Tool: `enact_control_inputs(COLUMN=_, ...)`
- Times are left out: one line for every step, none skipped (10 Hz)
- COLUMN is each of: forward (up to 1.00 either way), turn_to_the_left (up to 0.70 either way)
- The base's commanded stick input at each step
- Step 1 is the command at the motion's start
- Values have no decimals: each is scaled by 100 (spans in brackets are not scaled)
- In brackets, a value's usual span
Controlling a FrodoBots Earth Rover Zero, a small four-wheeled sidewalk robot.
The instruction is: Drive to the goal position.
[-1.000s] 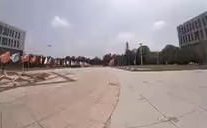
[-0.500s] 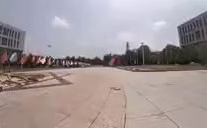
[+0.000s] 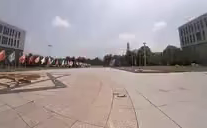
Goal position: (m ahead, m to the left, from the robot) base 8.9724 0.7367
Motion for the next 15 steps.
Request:
enact_control_inputs(forward=100, turn_to_the_left=27)
enact_control_inputs(forward=100, turn_to_the_left=28)
enact_control_inputs(forward=100, turn_to_the_left=0)
enact_control_inputs(forward=100, turn_to_the_left=0)
enact_control_inputs(forward=100, turn_to_the_left=0)
enact_control_inputs(forward=100, turn_to_the_left=0)
enact_control_inputs(forward=100, turn_to_the_left=0)
enact_control_inputs(forward=100, turn_to_the_left=0)
enact_control_inputs(forward=100, turn_to_the_left=-22)
enact_control_inputs(forward=100, turn_to_the_left=-24)
enact_control_inputs(forward=100, turn_to_the_left=0)
enact_control_inputs(forward=100, turn_to_the_left=0)
enact_control_inputs(forward=100, turn_to_the_left=0)
enact_control_inputs(forward=100, turn_to_the_left=0)
enact_control_inputs(forward=100, turn_to_the_left=0)
